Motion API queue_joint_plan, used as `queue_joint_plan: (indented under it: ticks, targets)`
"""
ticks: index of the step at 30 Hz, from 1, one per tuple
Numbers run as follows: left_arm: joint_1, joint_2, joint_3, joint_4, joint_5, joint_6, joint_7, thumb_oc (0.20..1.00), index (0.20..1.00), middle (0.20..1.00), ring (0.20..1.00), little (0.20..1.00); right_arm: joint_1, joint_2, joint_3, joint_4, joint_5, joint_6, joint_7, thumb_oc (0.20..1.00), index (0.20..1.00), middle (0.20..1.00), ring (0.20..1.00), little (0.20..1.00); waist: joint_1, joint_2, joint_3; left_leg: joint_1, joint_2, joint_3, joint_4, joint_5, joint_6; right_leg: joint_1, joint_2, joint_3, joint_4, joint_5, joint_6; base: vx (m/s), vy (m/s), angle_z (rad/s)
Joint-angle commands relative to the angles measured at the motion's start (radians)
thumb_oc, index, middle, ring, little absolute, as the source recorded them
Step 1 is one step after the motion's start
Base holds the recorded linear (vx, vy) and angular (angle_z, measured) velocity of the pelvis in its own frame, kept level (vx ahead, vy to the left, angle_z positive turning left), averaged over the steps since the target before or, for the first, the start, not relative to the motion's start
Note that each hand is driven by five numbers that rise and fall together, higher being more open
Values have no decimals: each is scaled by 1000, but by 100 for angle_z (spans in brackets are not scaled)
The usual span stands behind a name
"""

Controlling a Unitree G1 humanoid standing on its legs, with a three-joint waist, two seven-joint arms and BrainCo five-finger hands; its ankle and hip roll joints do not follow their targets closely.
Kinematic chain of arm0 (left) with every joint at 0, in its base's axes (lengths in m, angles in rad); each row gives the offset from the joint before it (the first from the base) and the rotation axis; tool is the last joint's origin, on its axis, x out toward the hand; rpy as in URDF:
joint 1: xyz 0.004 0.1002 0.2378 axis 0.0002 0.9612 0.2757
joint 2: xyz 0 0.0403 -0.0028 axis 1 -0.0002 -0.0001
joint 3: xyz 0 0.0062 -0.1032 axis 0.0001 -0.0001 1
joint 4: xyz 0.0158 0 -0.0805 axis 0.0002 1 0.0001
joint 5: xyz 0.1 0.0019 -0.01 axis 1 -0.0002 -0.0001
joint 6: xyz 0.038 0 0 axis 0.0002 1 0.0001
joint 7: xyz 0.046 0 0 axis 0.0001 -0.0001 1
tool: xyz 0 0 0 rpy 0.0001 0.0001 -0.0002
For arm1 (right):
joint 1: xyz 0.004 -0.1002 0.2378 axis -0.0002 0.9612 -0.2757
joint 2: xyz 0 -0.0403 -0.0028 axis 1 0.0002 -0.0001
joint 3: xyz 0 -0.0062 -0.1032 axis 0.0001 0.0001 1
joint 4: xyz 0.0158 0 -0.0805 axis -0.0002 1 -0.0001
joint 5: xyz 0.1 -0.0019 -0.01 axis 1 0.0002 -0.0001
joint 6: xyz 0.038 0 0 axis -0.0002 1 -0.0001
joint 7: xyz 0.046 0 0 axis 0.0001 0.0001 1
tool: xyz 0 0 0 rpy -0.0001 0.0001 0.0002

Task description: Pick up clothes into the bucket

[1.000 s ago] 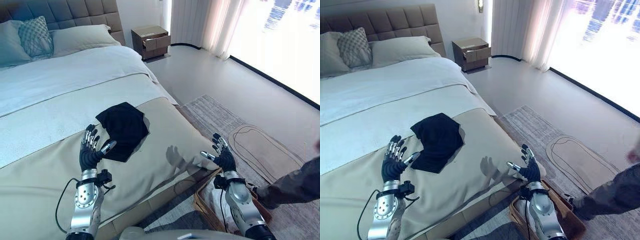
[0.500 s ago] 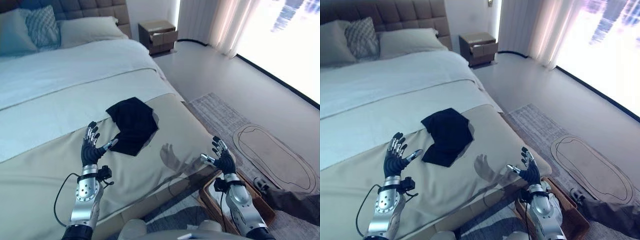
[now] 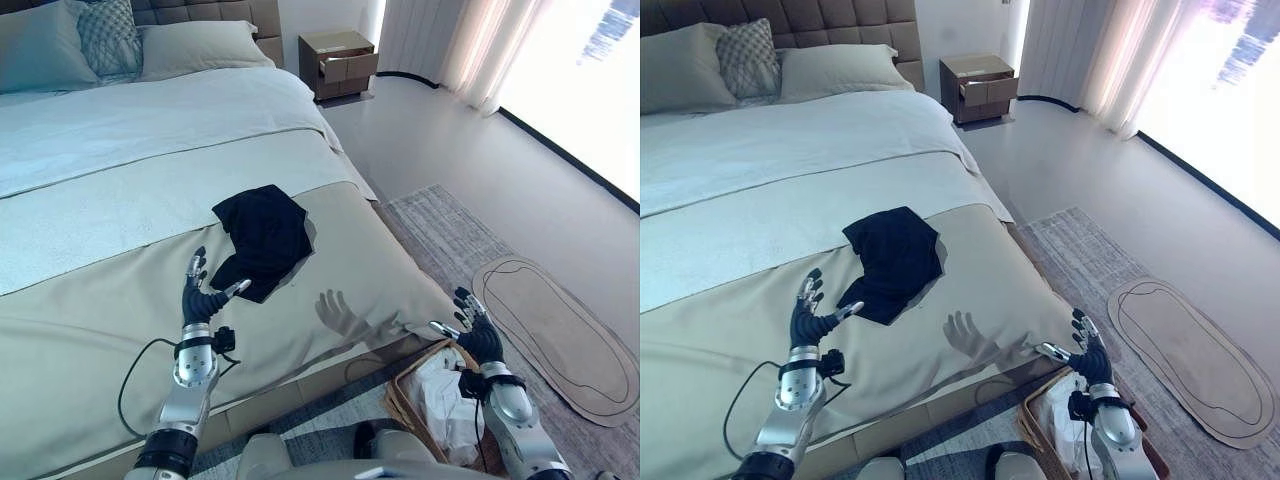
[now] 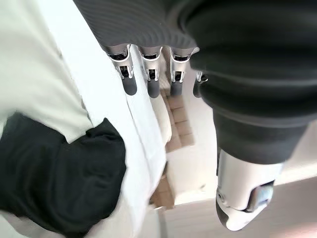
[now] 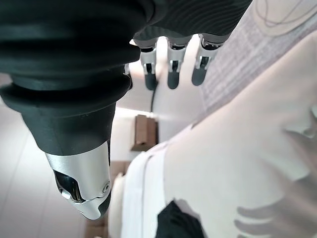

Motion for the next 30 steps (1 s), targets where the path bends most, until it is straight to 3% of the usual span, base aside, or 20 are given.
queue_joint_plan:
  ticks: [1, 5, 7, 14, 22, 30]
  targets:
    - [-131, 120, 26, 9, 110, -2, 71, 1000, 1000, 1000, 1000, 1000, -70, 26, 17, -91, 37, -71, 6, 1000, 1000, 1000, 1000, 1000, -23, -76, 58, -31, -7, 35, 58, -55, -27, 61, -63, 34, -208, 163, 98, -169, 186, 0]
    - [-296, 241, -8, 26, 216, 28, 166, 1000, 1000, 1000, 1000, 1000, -156, 17, 66, -111, 82, -87, -8, 1000, 1000, 1000, 1000, 1000, -40, -95, 160, -166, -34, 61, 78, -40, -6, -153, -97, 89, -132, 198, 103, -268, 197, -10]
    - [-335, 256, -16, 41, 236, 33, 193, 1000, 1000, 1000, 1000, 1000, -176, 18, 79, -103, 74, -91, -17, 1000, 1000, 1000, 1000, 1000, -37, -103, 167, -202, -36, 67, 92, -42, -3, -189, -99, 99, -125, 205, 106, -107, 108, -17]
    - [-608, 408, -77, 102, 370, 141, 333, 1000, 1000, 1000, 1000, 1000, -264, -13, 102, -142, 38, -107, -64, 1000, 1000, 1000, 1000, 1000, -62, -139, 263, -428, -48, 72, 192, -67, 3, -373, -134, 99, -118, 260, 134, -83, 84, -7]
    - [-774, 495, -130, 147, 414, 203, 359, 1000, 1000, 1000, 1000, 1000, -275, -20, 84, -151, 39, -116, -78, 1000, 1000, 1000, 1000, 1000, -86, -149, 293, -566, -56, 58, 245, -80, 7, -480, -149, 84, -107, 280, 145, -30, 40, 1]
    - [-1007, 611, -297, 234, 467, 229, 337, 1000, 1000, 1000, 1000, 1000, -269, -42, 71, -164, 82, -136, -49, 1000, 1000, 1000, 1000, 1000, -128, -143, 292, -673, -69, 61, 271, -90, 14, -572, -158, 86, -129, 316, 163, -7, 41, -1]
